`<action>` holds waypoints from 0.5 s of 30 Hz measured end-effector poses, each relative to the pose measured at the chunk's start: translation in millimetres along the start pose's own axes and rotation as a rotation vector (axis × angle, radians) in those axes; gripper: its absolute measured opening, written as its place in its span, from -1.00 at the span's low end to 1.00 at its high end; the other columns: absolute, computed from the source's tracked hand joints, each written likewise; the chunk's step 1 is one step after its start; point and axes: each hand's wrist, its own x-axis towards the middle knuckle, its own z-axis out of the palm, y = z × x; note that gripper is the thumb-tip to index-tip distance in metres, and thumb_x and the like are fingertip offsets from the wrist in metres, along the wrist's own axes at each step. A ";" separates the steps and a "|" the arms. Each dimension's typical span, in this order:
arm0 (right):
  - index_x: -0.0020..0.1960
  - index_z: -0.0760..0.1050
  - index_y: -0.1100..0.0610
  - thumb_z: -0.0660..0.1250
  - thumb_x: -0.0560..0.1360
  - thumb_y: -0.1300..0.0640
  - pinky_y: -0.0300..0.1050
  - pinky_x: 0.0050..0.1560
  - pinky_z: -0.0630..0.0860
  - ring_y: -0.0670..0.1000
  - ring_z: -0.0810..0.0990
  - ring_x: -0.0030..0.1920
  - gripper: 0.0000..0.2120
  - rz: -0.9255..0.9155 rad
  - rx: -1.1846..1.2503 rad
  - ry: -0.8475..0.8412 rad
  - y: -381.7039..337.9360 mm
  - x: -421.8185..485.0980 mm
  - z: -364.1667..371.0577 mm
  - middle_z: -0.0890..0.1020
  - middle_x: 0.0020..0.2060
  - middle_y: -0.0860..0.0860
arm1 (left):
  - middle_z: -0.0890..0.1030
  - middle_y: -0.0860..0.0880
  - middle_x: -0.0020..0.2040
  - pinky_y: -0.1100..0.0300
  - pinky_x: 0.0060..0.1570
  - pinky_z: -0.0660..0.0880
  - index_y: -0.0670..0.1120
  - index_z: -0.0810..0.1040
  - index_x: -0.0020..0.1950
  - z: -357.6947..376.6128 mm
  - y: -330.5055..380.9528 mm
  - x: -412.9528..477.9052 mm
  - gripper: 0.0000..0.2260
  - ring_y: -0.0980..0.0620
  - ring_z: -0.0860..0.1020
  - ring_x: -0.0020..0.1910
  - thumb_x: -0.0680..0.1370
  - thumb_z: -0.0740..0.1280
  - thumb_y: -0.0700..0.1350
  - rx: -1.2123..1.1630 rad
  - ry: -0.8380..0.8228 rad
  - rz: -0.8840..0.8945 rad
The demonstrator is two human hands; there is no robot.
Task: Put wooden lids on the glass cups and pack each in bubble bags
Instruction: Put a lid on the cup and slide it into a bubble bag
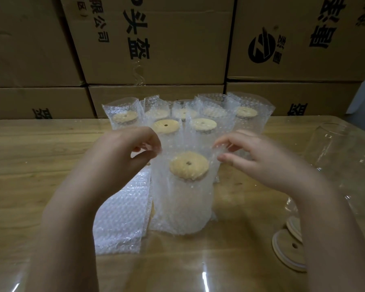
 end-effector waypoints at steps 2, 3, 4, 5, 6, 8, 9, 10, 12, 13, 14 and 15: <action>-0.09 0.49 -0.19 0.21 0.51 -0.09 -0.32 -0.09 0.43 -0.33 0.48 -0.06 -0.92 -0.001 -0.005 0.062 1.1 1.5 1.3 0.53 -0.11 -0.29 | 0.61 0.23 -0.12 0.21 -0.04 0.54 0.03 0.62 -0.08 -0.8 -0.8 -0.5 -0.88 0.28 0.56 -0.05 0.46 0.44 -0.18 0.021 -0.028 0.020; -0.14 0.48 -0.18 0.24 0.53 -0.04 -0.33 -0.14 0.41 -0.32 0.49 -0.08 -0.91 -0.010 -0.014 0.101 0.7 2.1 1.4 0.54 -0.15 -0.28 | 0.61 0.22 -0.12 0.16 -0.04 0.54 0.04 0.63 -0.07 -0.6 -0.6 -0.4 -0.92 0.28 0.55 -0.06 0.46 0.43 -0.10 0.032 -0.038 0.026; -0.16 0.48 -0.16 0.26 0.54 0.00 -0.31 -0.17 0.41 -0.29 0.51 -0.11 -0.88 -0.021 -0.022 0.140 0.5 2.6 1.7 0.55 -0.18 -0.27 | 0.59 0.22 -0.11 0.12 -0.06 0.54 0.05 0.64 -0.07 -0.1 -0.6 -0.1 -0.92 0.28 0.53 -0.06 0.45 0.41 -0.04 0.042 -0.040 0.027; -0.16 0.50 -0.14 0.28 0.54 0.02 -0.26 -0.18 0.44 -0.25 0.52 -0.13 -0.88 -0.031 -0.032 0.174 0.3 3.3 1.8 0.56 -0.19 -0.25 | 0.57 0.20 -0.10 0.08 -0.07 0.54 0.05 0.64 -0.08 0.9 -0.9 0.1 -0.90 0.25 0.52 -0.07 0.45 0.39 0.01 0.053 -0.031 0.024; -0.15 0.53 -0.10 0.28 0.54 0.03 -0.17 -0.16 0.49 -0.22 0.53 -0.15 -0.89 -0.040 -0.041 0.207 0.3 4.0 2.0 0.57 -0.20 -0.24 | 0.54 0.16 -0.08 0.03 -0.08 0.54 0.04 0.65 -0.09 1.6 -1.1 0.7 -0.88 0.20 0.51 -0.08 0.44 0.38 0.04 0.068 -0.007 0.018; -0.10 0.58 -0.01 0.28 0.54 0.05 0.00 -0.12 0.53 -0.14 0.54 -0.15 -0.88 -0.042 -0.075 0.255 0.0 5.5 3.6 0.57 -0.20 -0.22 | 0.46 0.08 -0.02 -0.06 -0.10 0.54 0.02 0.65 -0.09 1.6 -0.3 0.9 -0.85 0.07 0.48 -0.07 0.45 0.38 0.05 0.101 0.059 0.009; -0.09 0.59 0.01 0.28 0.55 0.05 0.04 -0.08 0.53 -0.12 0.55 -0.14 -0.88 -0.041 -0.091 0.276 0.4 6.8 4.6 0.57 -0.20 -0.22 | 0.45 0.07 0.00 -0.09 -0.13 0.54 0.02 0.65 -0.09 1.1 -0.2 0.8 -0.84 0.05 0.48 -0.07 0.45 0.36 0.07 0.119 0.082 0.005; -0.08 0.59 0.02 0.29 0.55 0.06 0.05 -0.04 0.53 -0.10 0.56 -0.13 -0.88 -0.045 -0.104 0.303 0.7 8.0 5.8 0.56 -0.20 -0.23 | 0.46 0.07 0.01 -0.08 -0.17 0.55 0.02 0.64 -0.08 0.4 -0.2 0.3 -0.81 0.05 0.49 -0.09 0.45 0.34 0.08 0.140 0.098 0.002; -0.08 0.60 0.04 0.30 0.55 0.08 0.06 0.03 0.52 -0.08 0.57 -0.11 -0.88 -0.068 -0.114 0.369 0.1 9.1 7.3 0.52 -0.22 -0.25 | 0.53 0.12 -0.09 0.03 -0.30 0.53 0.02 0.63 -0.10 -0.4 -0.3 -0.5 -0.80 0.09 0.53 -0.19 0.46 0.30 0.09 0.180 0.120 0.000; -0.07 0.61 0.05 0.30 0.56 0.09 0.07 0.02 0.51 -0.06 0.58 -0.11 -0.88 -0.084 -0.127 0.402 0.1 9.2 7.7 0.54 -0.21 -0.23 | 0.53 0.16 -0.18 0.12 -0.36 0.48 0.02 0.63 -0.11 -0.2 0.1 -0.4 -0.83 0.12 0.53 -0.25 0.48 0.31 0.08 0.194 0.133 -0.004; -0.05 0.62 0.07 0.30 0.56 0.10 0.07 0.00 0.50 -0.03 0.59 -0.10 -0.87 -0.095 -0.153 0.427 0.4 9.3 7.9 0.58 -0.18 -0.18 | 0.51 0.20 -0.26 0.19 -0.39 0.43 0.03 0.62 -0.13 0.5 0.6 0.0 -0.86 0.15 0.52 -0.29 0.49 0.33 0.06 0.209 0.146 -0.010; -0.04 0.62 0.08 0.29 0.56 0.10 0.06 -0.03 0.50 0.00 0.59 -0.08 -0.86 -0.098 -0.187 0.441 0.9 9.3 7.9 0.62 -0.15 -0.13 | 0.51 0.21 -0.29 0.22 -0.41 0.40 0.05 0.61 -0.13 1.8 1.2 0.5 -0.89 0.17 0.50 -0.31 0.49 0.35 0.05 0.221 0.154 -0.017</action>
